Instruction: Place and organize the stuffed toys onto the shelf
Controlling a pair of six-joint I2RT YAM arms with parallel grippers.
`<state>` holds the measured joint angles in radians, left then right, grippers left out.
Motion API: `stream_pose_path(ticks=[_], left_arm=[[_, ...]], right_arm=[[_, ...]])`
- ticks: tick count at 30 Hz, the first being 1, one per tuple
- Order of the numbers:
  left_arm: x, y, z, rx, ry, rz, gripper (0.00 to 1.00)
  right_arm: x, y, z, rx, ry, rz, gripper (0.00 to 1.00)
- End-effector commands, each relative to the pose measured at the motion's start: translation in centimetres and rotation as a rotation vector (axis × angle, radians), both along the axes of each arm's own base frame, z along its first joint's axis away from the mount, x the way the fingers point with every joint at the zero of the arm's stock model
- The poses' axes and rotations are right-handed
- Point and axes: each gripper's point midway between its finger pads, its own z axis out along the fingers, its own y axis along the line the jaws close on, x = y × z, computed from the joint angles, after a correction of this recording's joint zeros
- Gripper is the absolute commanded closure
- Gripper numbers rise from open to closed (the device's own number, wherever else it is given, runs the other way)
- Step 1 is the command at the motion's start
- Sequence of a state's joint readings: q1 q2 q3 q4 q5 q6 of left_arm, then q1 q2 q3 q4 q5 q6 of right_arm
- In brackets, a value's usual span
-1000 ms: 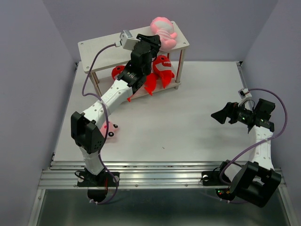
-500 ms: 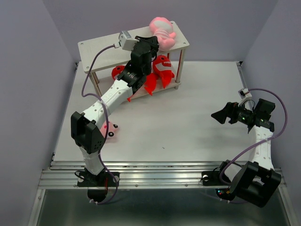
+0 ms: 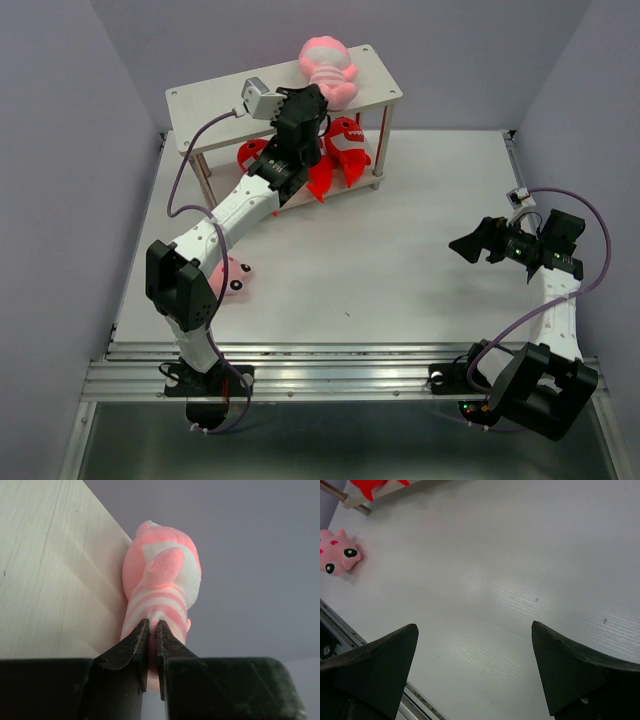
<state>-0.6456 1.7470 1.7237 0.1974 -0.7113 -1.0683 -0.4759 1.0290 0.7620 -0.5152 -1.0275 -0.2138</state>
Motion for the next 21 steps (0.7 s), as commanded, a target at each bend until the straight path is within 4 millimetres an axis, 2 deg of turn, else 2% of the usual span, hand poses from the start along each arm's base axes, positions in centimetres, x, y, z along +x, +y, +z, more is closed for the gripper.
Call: stream_pose_path(ticks=[1, 9, 17, 20, 21], left_arm=[[-1.8, 2.9, 3.9, -0.09, -0.073, 0.098, 1.0], [-2.3, 3.7, 4.7, -0.099, -0.085, 0.149, 1.0], [-2.3, 2.1, 4.6, -0.087, -0.087, 0.107, 1.0], [-2.2, 1.5, 4.6, -0.092, -0.092, 0.082, 0.78], [-2.1, 1.4, 4.6, -0.091, -0.094, 0.078, 0.68]], right_arm=[[0.5, -0.2, 0.6, -0.028, -0.038, 0.008, 0.0], [0.5, -0.2, 0.6, -0.03, -0.037, 0.008, 0.0], [0.5, -0.2, 0.6, -0.03, -0.037, 0.008, 0.0], [0.5, -0.2, 0.6, -0.032, -0.037, 0.005, 0.0], [0.5, -0.2, 0.6, -0.032, -0.037, 0.005, 0.0]])
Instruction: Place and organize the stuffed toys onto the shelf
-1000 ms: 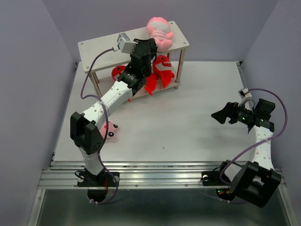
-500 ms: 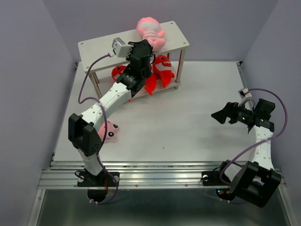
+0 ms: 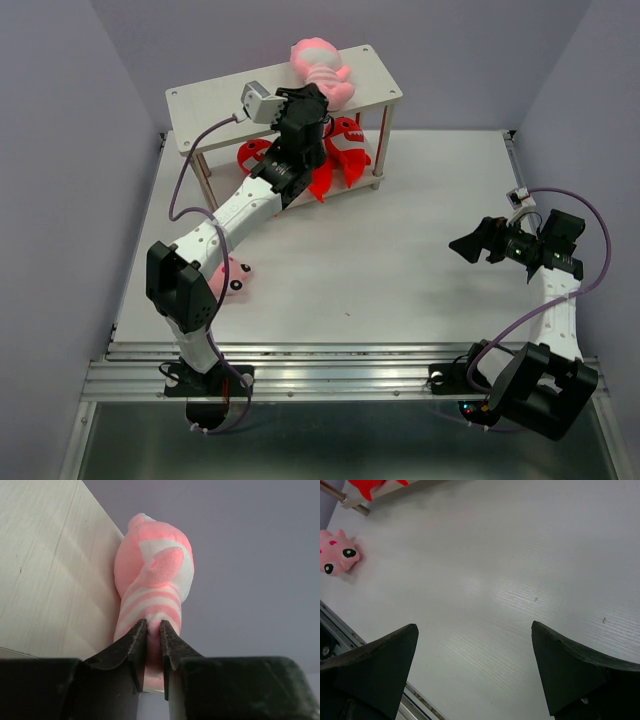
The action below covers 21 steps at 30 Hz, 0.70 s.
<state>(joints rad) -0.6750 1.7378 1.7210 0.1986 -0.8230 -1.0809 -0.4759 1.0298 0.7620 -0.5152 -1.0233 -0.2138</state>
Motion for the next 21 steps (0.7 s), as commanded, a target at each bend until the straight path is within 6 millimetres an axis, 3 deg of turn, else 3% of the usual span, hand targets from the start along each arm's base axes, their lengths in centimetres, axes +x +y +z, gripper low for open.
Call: stream_pose_path(ticks=[1, 9, 14, 21], left_arm=[[-1.3, 0.4, 4.3, -0.066, -0.096, -0.01, 0.64], [-1.7, 0.0, 5.7, -0.054, -0.13, -0.044, 0.23], [-2.4, 0.4, 6.8, -0.018, -0.152, -0.051, 0.05], [-4.1, 2.2, 8.0, 0.052, -0.167, -0.027, 0.04]], right_arm=[[0.5, -0.2, 0.7, -0.03, -0.039, 0.008, 0.0], [0.5, -0.2, 0.7, -0.035, -0.043, 0.007, 0.0], [0.5, -0.2, 0.7, -0.035, -0.043, 0.007, 0.0], [0.5, -0.2, 0.7, -0.035, -0.044, 0.011, 0.0]])
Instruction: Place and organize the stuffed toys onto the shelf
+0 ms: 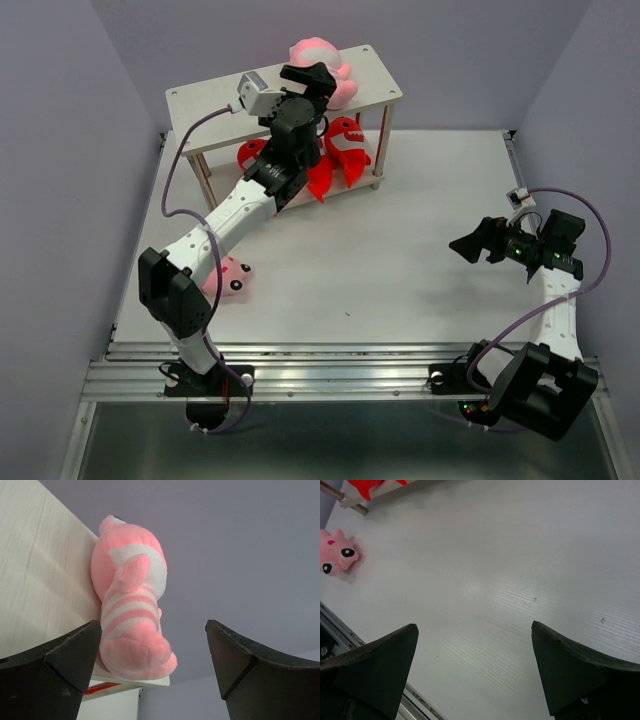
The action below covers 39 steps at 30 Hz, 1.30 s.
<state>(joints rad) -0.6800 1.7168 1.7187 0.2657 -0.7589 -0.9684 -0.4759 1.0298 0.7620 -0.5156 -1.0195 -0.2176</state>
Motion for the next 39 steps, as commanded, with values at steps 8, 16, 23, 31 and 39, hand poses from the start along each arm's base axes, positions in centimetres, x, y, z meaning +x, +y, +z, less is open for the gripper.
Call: stream_pose_path(ticks=[8, 16, 23, 31, 39], left_arm=[[-7.3, 4.6, 9.1, 0.214, -0.208, -0.025, 0.01], [-15.7, 6.1, 5.6, 0.655, -0.291, -0.244, 0.01], [-20.4, 11.0, -7.6, 0.701, -0.01, -0.297, 0.01], [-23.4, 15.7, -21.5, 0.398, 0.373, -0.185, 0.01], [-24.5, 17.8, -28.1, 0.196, 0.69, 0.008, 0.01]], right_arm=[[-0.2, 0.4, 1.1, -0.054, -0.079, 0.073, 0.0], [-0.8, 0.6, 1.3, -0.111, -0.136, 0.09, 0.0], [-0.6, 0.5, 0.9, -0.098, -0.116, 0.095, 0.0], [-0.4, 0.2, 0.7, -0.106, -0.105, 0.079, 0.0], [-0.3, 0.0, 0.5, -0.113, -0.098, 0.07, 0.0]])
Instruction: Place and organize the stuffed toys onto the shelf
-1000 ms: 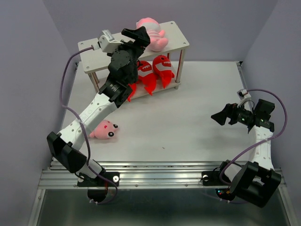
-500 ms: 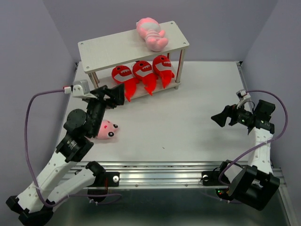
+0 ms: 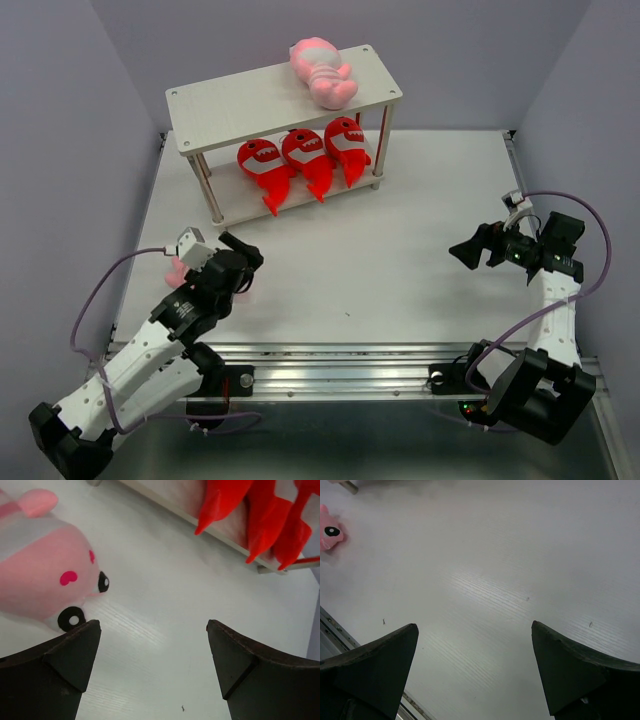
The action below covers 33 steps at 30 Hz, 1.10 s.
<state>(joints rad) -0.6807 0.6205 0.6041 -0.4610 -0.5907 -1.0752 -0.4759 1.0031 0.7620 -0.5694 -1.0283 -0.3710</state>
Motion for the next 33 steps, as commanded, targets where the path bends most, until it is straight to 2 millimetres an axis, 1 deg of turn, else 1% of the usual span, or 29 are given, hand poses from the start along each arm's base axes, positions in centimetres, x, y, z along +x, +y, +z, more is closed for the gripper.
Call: stream_pose_path(ticks=[1, 2, 3, 5, 6, 9, 11, 12, 15, 17, 18, 19, 20, 22, 23, 24, 26, 29, 30, 32, 33], left_arm=[[-0.1, 2.0, -1.3, -0.05, 0.101, 0.223, 0.01], [-0.4, 2.5, -2.1, -0.021, 0.139, 0.248, 0.01], [-0.2, 2.7, -2.8, -0.001, 0.167, 0.277, 0.01], [0.2, 3.4, -3.5, 0.025, 0.198, 0.317, 0.01], [0.4, 3.5, -4.5, 0.05, 0.238, 0.314, 0.01], [1.3, 4.6, -6.1, 0.059, 0.285, 0.33, 0.01], [1.9, 5.3, -6.9, 0.047, 0.283, 0.349, 0.01], [2.1, 6.7, -7.2, 0.034, 0.288, 0.397, 0.01], [2.5, 8.4, -8.6, 0.01, 0.302, 0.44, 0.03], [2.5, 8.9, -9.5, 0.01, 0.309, 0.452, 0.16], [2.5, 9.0, -9.9, 0.001, 0.32, 0.448, 0.32], [2.5, 8.9, -10.2, -0.007, 0.322, 0.438, 0.42], [2.3, 8.7, -10.8, -0.017, 0.33, 0.428, 0.52], [2.1, 8.8, -11.4, -0.026, 0.336, 0.43, 0.68], [1.9, 8.8, -11.9, -0.029, 0.344, 0.428, 0.7], [1.8, 8.9, -12.0, -0.032, 0.342, 0.429, 0.76], [1.6, 8.9, -12.4, -0.041, 0.35, 0.426, 0.83], [1.5, 8.8, -12.4, -0.055, 0.338, 0.414, 0.94], [1.6, 8.8, -12.1, -0.063, 0.325, 0.412, 1.0], [1.7, 8.6, -11.9, -0.07, 0.311, 0.399, 1.0], [1.8, 8.4, -11.5, -0.085, 0.294, 0.387, 1.0]], right_arm=[[0.4, -0.1, 0.6, -0.021, -0.03, 0.007, 0.0], [0.4, -0.1, 0.6, -0.022, -0.029, 0.006, 0.0], [0.4, -0.1, 0.6, -0.024, -0.03, 0.005, 0.0], [0.4, -0.2, 0.6, -0.027, -0.031, 0.003, 0.0], [0.4, -0.2, 0.6, -0.027, -0.031, 0.003, 0.0], [0.3, -0.1, 0.7, -0.031, -0.035, 0.002, 0.0], [0.3, -0.2, 0.7, -0.034, -0.037, 0.0, 0.0], [0.4, -0.2, 0.7, -0.034, -0.036, 0.0, 0.0], [0.3, -0.2, 0.7, -0.035, -0.036, -0.001, 0.0], [0.3, -0.2, 0.6, -0.034, -0.035, -0.001, 0.0], [0.3, -0.2, 0.7, -0.035, -0.036, -0.001, 0.0], [0.3, -0.2, 0.7, -0.034, -0.037, 0.0, 0.0], [0.3, -0.2, 0.7, -0.035, -0.036, -0.001, 0.0], [0.3, -0.2, 0.6, -0.034, -0.035, -0.001, 0.0], [0.3, -0.2, 0.6, -0.033, -0.034, 0.0, 0.0], [0.3, -0.2, 0.6, -0.034, -0.035, -0.001, 0.0], [0.4, -0.2, 0.6, -0.034, -0.034, -0.001, 0.0], [0.4, -0.2, 0.6, -0.033, -0.034, 0.0, 0.0], [0.4, -0.2, 0.6, -0.034, -0.034, -0.001, 0.0], [0.4, -0.2, 0.6, -0.034, -0.034, -0.001, 0.0], [0.4, -0.3, 0.6, -0.035, -0.033, -0.002, 0.0]])
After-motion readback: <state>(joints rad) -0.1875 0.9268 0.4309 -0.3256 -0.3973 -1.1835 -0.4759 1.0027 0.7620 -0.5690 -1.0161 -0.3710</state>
